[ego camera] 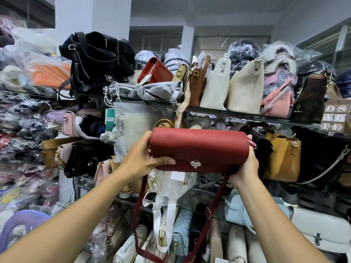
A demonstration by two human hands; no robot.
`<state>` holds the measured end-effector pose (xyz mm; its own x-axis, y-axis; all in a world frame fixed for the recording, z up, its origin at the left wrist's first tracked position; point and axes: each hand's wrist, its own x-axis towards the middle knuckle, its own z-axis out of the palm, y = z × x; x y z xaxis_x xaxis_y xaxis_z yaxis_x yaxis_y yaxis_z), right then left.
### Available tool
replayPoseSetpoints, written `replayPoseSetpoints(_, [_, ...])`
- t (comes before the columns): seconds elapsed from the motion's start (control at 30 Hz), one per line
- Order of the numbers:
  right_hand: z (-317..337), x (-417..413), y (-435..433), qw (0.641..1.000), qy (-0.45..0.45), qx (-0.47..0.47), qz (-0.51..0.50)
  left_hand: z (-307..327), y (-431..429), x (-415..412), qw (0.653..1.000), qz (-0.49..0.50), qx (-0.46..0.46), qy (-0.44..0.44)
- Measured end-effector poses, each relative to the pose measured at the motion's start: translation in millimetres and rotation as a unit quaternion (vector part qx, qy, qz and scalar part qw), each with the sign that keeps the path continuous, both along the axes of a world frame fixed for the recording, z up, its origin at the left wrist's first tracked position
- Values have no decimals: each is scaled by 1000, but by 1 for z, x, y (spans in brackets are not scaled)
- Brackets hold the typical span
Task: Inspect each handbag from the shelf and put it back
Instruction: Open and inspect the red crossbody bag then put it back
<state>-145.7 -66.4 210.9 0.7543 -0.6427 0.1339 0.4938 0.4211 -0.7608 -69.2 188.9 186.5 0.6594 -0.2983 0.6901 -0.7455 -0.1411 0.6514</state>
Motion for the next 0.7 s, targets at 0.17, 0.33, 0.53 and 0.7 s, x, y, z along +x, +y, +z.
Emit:
replayPoseSetpoints(0.17, [-15,11,-18,997,53,37,32,10,-11,-23,997,61,30,-41])
replayPoseSetpoints(0.33, [-27,18,-29,992,85,50,77,16,-19,-34,993,92,46,-52])
replayPoseSetpoints(0.53, [-31,19,-32,984,118,42,124,21,-26,-44,987,144,57,-50])
replayPoseSetpoints(0.7, [-27,18,-34,982,132,26,130,23,-28,-46,985,154,64,-38])
